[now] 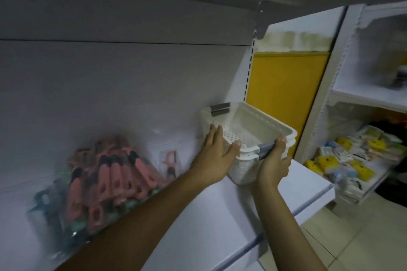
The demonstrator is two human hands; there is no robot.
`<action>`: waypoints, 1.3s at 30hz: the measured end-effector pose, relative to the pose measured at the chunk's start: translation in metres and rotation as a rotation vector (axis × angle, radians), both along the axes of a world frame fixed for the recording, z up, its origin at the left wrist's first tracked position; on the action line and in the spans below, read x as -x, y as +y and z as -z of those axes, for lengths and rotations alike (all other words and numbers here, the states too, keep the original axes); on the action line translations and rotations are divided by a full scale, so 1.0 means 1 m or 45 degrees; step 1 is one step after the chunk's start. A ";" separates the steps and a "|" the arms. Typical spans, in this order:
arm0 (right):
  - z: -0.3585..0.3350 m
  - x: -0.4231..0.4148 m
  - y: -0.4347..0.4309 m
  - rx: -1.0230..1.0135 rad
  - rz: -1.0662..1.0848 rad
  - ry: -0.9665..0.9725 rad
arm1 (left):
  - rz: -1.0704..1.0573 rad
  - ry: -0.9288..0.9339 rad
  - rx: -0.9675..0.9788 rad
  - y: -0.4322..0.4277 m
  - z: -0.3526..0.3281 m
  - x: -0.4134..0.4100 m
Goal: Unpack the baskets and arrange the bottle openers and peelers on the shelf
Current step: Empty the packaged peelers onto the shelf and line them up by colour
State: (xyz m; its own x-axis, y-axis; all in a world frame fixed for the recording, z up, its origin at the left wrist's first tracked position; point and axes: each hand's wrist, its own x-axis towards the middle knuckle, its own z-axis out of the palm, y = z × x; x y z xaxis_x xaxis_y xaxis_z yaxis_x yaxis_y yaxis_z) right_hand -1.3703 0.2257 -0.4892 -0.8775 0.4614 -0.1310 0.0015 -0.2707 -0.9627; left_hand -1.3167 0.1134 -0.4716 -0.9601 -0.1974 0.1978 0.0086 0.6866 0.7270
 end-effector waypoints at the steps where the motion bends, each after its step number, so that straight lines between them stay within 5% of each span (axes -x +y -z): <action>1: 0.003 0.002 0.000 -0.107 0.016 0.062 | -0.035 -0.005 0.030 0.006 0.001 0.008; 5: 0.014 0.013 -0.001 -0.231 -0.051 0.302 | -0.086 -0.012 0.143 0.012 0.000 0.032; 15: 0.007 0.026 0.015 -0.122 -0.214 0.171 | -0.069 -0.081 0.143 0.019 -0.013 0.048; 18: 0.009 -0.020 -0.002 -0.026 -0.264 0.045 | 0.002 -0.053 0.355 -0.004 -0.023 0.031; 23: 0.013 -0.101 -0.056 -0.125 -0.564 0.250 | 0.022 0.018 0.701 -0.049 -0.039 -0.039; 29: -0.003 -0.143 -0.106 -0.570 -1.018 0.510 | -0.409 0.204 0.388 -0.139 -0.028 -0.152; 34: -0.020 -0.154 -0.154 -1.359 -1.225 0.466 | -0.745 0.062 0.088 -0.183 0.025 -0.215; 39: -0.013 -0.156 -0.168 -1.776 -1.222 0.503 | -0.567 0.127 -0.167 -0.172 0.053 -0.210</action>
